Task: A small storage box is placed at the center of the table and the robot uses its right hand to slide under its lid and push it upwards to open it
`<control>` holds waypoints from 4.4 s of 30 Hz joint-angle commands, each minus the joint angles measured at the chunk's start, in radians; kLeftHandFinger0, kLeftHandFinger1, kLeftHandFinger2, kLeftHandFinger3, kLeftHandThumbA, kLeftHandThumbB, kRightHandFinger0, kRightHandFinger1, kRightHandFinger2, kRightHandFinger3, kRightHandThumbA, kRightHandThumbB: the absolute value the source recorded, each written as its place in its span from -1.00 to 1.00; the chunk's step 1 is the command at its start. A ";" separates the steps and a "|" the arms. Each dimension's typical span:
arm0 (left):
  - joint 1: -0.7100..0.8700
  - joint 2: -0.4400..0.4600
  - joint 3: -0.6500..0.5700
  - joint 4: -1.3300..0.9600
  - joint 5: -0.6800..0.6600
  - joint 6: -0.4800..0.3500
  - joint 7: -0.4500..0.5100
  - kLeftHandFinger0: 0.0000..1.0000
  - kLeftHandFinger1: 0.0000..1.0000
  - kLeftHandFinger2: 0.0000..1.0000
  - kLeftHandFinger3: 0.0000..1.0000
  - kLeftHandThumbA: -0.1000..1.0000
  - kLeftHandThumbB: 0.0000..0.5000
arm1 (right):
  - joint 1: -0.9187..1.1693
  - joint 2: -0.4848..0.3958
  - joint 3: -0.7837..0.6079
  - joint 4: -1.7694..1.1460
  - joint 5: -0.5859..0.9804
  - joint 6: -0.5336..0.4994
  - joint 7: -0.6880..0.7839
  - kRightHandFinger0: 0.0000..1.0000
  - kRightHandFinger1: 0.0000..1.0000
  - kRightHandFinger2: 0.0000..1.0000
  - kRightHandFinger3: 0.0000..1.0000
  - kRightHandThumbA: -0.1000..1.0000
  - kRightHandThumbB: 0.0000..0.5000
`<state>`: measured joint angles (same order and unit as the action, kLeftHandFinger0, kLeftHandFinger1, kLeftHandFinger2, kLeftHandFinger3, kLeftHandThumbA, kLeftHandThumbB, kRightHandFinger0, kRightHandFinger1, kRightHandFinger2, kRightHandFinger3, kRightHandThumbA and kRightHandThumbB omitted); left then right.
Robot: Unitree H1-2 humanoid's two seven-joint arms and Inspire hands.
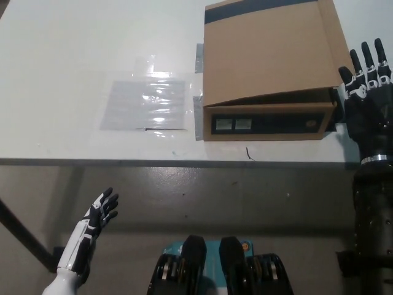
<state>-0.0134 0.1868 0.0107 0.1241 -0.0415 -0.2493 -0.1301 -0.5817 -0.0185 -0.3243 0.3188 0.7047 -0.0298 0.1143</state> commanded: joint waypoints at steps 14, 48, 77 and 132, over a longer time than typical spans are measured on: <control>-0.007 0.010 0.002 -0.016 -0.004 -0.028 -0.010 1.00 1.00 1.00 1.00 1.00 0.07 | -0.142 0.078 0.024 -0.096 0.008 0.055 -0.050 1.00 1.00 1.00 1.00 1.00 0.22; -0.031 0.013 -0.003 -0.030 -0.001 -0.024 -0.012 1.00 1.00 1.00 1.00 1.00 0.15 | -0.541 0.249 0.328 0.376 -0.306 -0.044 -0.019 1.00 1.00 1.00 1.00 1.00 0.11; -0.043 0.025 -0.009 -0.027 -0.029 -0.002 -0.047 1.00 1.00 1.00 1.00 1.00 0.16 | -0.679 0.201 0.441 0.691 -0.540 -0.194 0.029 1.00 1.00 1.00 1.00 1.00 0.33; -0.012 0.017 -0.004 -0.023 -0.027 -0.008 -0.038 1.00 1.00 1.00 1.00 1.00 0.18 | 0.628 -0.098 0.185 -0.529 -0.487 -0.246 0.021 1.00 1.00 1.00 1.00 1.00 -0.20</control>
<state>-0.0274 0.1979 0.0064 0.1309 -0.0591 -0.2357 -0.1555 0.0589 -0.1238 -0.1496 -0.2729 0.2264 -0.1714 0.1211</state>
